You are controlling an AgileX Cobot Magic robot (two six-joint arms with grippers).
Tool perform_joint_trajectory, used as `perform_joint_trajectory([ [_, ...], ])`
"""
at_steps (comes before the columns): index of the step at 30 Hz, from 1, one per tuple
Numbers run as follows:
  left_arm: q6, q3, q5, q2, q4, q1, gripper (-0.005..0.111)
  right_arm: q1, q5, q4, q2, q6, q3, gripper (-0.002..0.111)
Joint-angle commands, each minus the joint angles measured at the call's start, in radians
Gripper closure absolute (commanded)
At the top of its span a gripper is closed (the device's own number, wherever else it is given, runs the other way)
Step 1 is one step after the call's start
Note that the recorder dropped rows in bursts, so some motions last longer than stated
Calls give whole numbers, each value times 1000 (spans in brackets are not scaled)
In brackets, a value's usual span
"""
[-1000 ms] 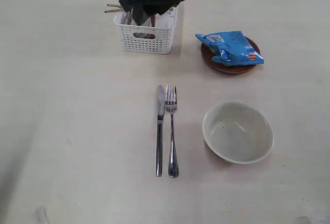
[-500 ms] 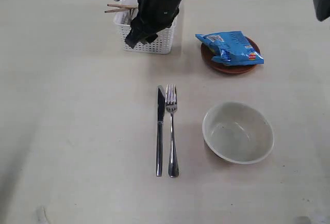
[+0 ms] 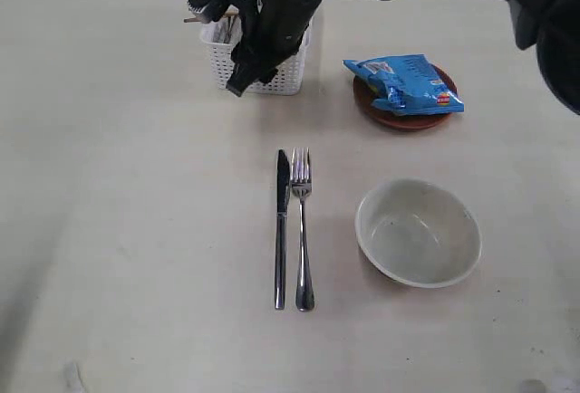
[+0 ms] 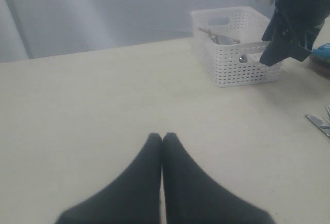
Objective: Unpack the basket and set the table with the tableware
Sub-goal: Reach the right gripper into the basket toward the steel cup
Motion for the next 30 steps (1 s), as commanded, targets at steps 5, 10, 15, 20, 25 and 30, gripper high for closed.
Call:
perform_joint_trajectory([
  [5, 0, 2, 1, -3, 1, -6, 107, 10, -24, -7, 8, -9, -4, 82],
  [10, 0, 2, 1, -3, 1, -6, 107, 30, -77, 8, -4, -33, -8, 108],
  [15, 0, 2, 1, -3, 1, -6, 107, 58, -74, 107, -4, -33, -43, 108],
  [20, 0, 2, 1, -3, 1, -6, 107, 94, -57, 182, -4, -37, -64, 108],
  [25, 0, 2, 1, -3, 1, -6, 107, 151, 52, 312, -10, 17, -64, 109],
  [30, 0, 2, 1, -3, 1, -6, 107, 237, 170, 314, -17, 156, -62, 109],
])
